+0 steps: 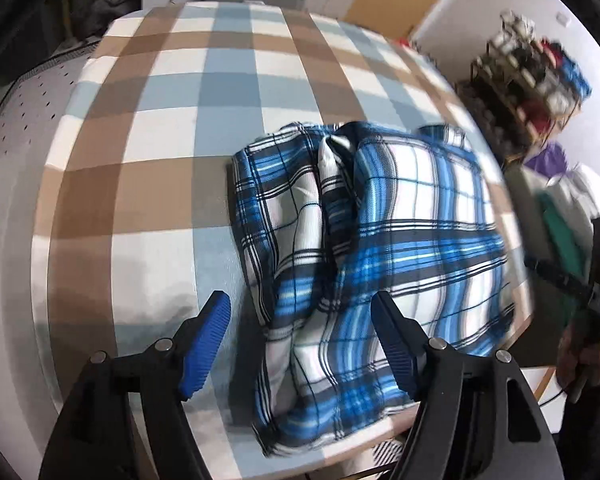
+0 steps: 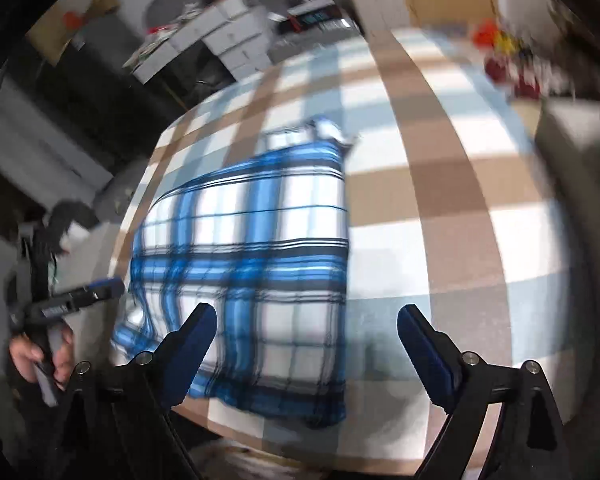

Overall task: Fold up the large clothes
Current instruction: 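Grasp the folded shirt sides with both grippers and lift it off the bed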

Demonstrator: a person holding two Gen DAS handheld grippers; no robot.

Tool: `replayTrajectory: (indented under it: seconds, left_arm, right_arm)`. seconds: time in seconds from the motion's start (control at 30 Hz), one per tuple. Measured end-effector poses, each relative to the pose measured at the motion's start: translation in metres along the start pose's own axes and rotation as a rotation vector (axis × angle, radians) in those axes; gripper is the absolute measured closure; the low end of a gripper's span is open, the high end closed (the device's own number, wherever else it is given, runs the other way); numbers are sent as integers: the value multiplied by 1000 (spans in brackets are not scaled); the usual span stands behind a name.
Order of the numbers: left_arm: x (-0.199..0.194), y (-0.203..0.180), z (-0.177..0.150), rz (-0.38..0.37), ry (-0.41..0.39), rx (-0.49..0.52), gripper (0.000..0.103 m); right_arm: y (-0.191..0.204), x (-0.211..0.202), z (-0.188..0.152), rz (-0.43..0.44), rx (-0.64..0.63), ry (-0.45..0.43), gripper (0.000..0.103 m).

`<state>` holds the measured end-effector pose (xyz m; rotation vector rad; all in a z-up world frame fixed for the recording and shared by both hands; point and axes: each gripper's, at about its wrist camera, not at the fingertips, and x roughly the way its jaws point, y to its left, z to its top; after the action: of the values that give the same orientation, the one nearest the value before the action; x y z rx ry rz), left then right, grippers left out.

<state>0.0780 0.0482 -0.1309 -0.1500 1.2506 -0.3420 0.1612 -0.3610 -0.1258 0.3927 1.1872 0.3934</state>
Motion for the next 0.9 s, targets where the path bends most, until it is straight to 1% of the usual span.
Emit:
replayTrajectory:
  seconds: [0.07, 0.13, 0.2, 0.23, 0.27, 0.3, 0.33, 0.37, 0.4, 0.43, 0.47, 0.5, 0.53, 0.6, 0.67, 0.77, 0.8, 0.87, 0.9]
  left_arm:
    - [11, -2, 6, -21, 51, 3, 33]
    - [27, 2, 13, -82, 121, -52, 33]
    - [36, 5, 14, -139, 168, -104, 33]
    - [40, 6, 16, -174, 183, -121, 33]
    - [39, 4, 15, -194, 186, -121, 33]
    - [40, 2, 16, -196, 179, -110, 33]
    - [40, 0, 16, -191, 175, -99, 34]
    - [39, -1, 16, -188, 168, -90, 34]
    - [40, -3, 18, -182, 158, -80, 34]
    - [40, -5, 18, -174, 148, -69, 37]
    - [39, -7, 20, -168, 140, -63, 47]
    - [42, -12, 20, -190, 154, -55, 59]
    - [50, -18, 24, -215, 179, -58, 67]
    - [50, -19, 23, -203, 175, -36, 68]
    - [48, -21, 22, -197, 184, -12, 68]
    - [47, -19, 24, -184, 189, -3, 67]
    - [48, -19, 26, -183, 190, 2, 66]
    - [48, -17, 28, -200, 193, 1, 61]
    - [49, -15, 29, -213, 197, -4, 61]
  right_arm:
    - [-9, 16, 5, 43, 33, 38, 10]
    - [-11, 24, 4, 79, 66, 59, 10]
    - [-16, 34, 5, 142, 108, 82, 10]
    - [-14, 35, 6, 174, 98, 73, 10]
    - [-13, 39, 8, 204, 93, 83, 11]
    - [-12, 42, 8, 230, 95, 98, 13]
    - [-11, 43, 9, 245, 97, 96, 17]
    - [-10, 46, 13, 244, 99, 101, 17]
    - [-9, 46, 14, 235, 93, 102, 22]
    - [-8, 45, 14, 212, 80, 104, 31]
    - [-7, 46, 15, 194, 69, 106, 37]
    - [-6, 43, 14, 183, 54, 99, 45]
    - [-6, 40, 14, 196, 56, 81, 52]
    - [-8, 29, 11, 247, 64, 53, 56]
    - [-2, 16, 6, 324, 43, 35, 56]
    - [1, 17, 1, 376, 22, 55, 53]
    - [-1, 22, 1, 383, 41, 69, 50]
    - [-12, 36, 2, 380, 103, 90, 49]
    - [-17, 43, 4, 392, 131, 103, 49]
